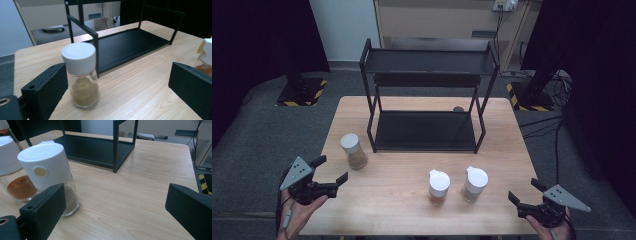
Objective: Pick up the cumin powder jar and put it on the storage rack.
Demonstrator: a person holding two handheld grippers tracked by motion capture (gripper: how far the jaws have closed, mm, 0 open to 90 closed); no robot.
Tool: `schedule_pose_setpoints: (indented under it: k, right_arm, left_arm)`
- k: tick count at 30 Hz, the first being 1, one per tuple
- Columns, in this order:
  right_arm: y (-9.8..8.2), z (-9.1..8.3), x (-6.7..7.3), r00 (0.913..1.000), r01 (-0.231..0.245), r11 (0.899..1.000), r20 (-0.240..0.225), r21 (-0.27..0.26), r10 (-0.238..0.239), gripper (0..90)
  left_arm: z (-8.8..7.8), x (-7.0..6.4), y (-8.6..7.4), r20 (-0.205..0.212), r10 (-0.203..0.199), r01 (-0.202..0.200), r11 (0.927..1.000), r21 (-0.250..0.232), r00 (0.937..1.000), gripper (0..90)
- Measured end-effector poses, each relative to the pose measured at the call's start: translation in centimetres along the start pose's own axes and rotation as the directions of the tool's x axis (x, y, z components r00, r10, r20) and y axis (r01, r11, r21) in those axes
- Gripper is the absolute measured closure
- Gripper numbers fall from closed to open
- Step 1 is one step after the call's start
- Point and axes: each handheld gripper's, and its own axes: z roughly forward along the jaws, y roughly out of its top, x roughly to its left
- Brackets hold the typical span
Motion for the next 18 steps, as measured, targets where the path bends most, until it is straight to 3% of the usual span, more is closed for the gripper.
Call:
schedule_pose_setpoints:
  k: [18]
  right_arm:
    - [0.0,0.0,-0.1,1.0,-0.002,1.0,0.0,-0.003,0.002,3.8]
  left_arm:
    - [1.9,1.8,1.9,-0.035,-0.012,0.014,0.9986,0.051,0.9993,1.6]
